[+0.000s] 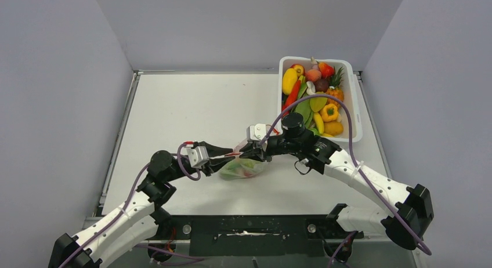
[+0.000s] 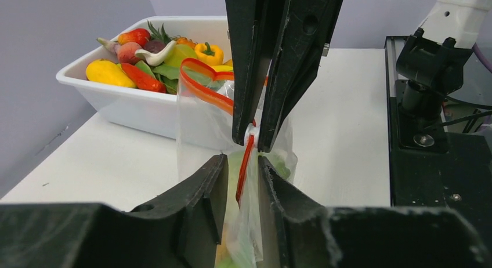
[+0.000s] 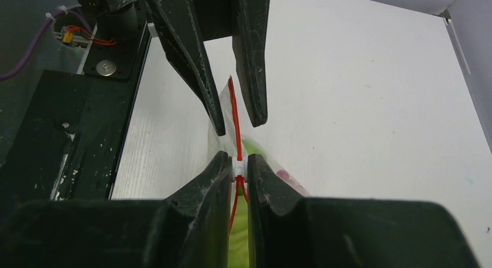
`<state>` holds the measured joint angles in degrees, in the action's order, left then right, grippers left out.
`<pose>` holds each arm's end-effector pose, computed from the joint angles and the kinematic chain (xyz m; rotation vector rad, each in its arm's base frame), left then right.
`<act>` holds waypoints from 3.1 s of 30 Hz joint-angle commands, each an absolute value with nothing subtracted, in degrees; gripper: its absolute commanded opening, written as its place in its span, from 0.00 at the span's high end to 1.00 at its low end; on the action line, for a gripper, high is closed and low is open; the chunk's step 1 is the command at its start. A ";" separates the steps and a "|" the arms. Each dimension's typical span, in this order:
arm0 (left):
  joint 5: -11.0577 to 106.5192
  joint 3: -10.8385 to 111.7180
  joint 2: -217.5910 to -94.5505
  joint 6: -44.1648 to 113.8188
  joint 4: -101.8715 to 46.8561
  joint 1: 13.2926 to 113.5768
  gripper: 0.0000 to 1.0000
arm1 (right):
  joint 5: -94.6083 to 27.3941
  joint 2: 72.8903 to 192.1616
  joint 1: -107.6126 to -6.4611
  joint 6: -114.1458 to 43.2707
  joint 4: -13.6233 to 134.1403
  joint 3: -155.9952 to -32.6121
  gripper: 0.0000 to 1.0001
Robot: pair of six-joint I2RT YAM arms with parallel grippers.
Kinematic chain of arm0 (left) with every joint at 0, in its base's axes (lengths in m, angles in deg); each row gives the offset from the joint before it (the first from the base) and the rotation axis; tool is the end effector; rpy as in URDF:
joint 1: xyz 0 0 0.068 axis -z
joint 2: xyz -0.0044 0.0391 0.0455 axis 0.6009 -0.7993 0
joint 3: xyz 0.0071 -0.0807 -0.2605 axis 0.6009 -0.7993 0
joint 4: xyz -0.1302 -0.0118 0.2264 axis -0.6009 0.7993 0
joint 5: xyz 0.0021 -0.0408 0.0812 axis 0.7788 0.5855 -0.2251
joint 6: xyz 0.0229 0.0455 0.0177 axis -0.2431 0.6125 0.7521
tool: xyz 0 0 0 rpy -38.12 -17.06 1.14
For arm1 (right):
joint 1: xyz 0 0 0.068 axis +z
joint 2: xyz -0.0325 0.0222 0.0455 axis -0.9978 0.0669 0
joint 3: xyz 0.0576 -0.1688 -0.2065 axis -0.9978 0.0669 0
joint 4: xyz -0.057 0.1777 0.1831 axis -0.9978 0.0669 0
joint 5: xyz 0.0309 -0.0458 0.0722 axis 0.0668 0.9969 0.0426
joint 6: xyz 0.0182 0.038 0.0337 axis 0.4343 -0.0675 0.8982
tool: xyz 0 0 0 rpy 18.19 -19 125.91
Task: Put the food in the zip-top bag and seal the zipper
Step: Zip the zipper food storage bag at the center of the board, then place the zipper food storage bag at the center of the board.
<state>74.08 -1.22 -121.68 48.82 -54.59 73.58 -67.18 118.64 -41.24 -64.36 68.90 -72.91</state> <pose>0.1270 -0.1197 0.2727 0.9612 1.1676 -0.9104 0.1698 0.2024 0.3224 -1.4627 1.3310 0.9615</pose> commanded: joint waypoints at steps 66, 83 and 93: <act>37.82 10.05 -107.41 62.56 -31.35 68.82 1.00 | -44.91 100.45 -51.10 -57.71 86.28 -74.18 0.97; 29.00 11.47 -117.97 51.09 -28.75 64.97 1.00 | -41.95 103.80 -51.45 -53.41 70.98 -70.39 0.32; 26.27 11.09 -121.74 40.14 -27.81 53.20 1.00 | -38.40 98.85 -51.61 -52.56 69.31 -67.46 0.03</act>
<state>29.43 8.44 -121.20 46.51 -26.68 57.12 -40.51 100.04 -51.27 -53.56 73.49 -67.84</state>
